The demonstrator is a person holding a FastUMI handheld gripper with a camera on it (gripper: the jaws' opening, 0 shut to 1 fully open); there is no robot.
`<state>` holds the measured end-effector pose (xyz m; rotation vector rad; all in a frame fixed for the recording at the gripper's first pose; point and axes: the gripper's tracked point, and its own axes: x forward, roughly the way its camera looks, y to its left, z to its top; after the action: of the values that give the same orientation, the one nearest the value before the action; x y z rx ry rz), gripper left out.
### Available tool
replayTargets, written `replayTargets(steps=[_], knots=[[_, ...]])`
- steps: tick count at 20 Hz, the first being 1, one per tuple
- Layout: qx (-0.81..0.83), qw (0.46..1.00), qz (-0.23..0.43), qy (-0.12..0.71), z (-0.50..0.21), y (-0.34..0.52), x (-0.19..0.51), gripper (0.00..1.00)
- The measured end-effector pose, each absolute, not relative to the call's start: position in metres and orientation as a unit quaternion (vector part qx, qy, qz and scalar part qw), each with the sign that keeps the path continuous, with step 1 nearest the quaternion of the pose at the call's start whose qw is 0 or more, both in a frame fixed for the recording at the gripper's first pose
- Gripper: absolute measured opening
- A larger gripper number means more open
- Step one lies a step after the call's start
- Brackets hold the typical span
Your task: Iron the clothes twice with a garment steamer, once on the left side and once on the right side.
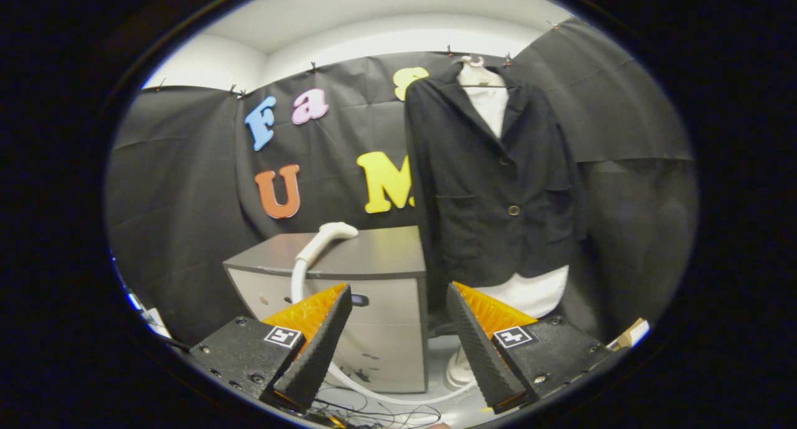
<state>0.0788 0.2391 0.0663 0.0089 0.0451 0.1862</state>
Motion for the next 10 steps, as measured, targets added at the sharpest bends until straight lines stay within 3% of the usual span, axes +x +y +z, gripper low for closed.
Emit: replayTargets(steps=[10], knots=[[-0.017, 0.981, 0.181, 0.063, 0.107, 0.393, 0.197, 0.97]])
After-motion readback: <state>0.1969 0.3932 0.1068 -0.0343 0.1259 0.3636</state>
